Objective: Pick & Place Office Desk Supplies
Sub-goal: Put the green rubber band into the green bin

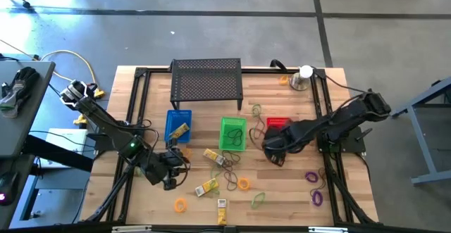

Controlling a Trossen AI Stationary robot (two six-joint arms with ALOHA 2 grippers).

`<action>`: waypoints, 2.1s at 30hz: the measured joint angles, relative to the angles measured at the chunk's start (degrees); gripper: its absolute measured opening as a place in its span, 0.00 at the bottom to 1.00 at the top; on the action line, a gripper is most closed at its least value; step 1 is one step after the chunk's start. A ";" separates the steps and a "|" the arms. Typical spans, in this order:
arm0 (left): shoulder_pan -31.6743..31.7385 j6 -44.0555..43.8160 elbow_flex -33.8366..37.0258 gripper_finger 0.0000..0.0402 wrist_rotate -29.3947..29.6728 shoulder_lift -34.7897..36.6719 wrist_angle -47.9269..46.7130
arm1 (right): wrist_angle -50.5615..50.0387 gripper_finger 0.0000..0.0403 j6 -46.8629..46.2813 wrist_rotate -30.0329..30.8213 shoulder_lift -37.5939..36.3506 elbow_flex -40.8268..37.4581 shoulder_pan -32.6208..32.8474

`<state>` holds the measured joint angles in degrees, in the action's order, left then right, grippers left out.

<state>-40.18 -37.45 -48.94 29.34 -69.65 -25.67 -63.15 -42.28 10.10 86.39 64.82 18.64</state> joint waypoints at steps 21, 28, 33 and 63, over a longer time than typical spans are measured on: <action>0.81 -6.84 0.04 0.27 -1.34 -2.51 10.26 | 37.59 0.48 24.78 -11.42 -0.05 4.51 6.34; 0.82 -7.61 0.04 0.27 2.79 -4.79 16.58 | 27.57 0.47 23.56 -5.06 1.70 12.73 12.47; 2.31 -6.96 0.04 0.27 3.19 -8.15 20.33 | 19.43 0.47 23.44 -0.74 7.90 16.03 16.34; 4.56 1.68 0.00 0.27 3.98 -19.23 38.52 | 19.78 0.47 12.23 0.29 23.71 15.35 21.13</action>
<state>-35.62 -35.76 -48.95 33.32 -88.88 12.85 -43.37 -30.05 10.40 110.10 80.16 39.77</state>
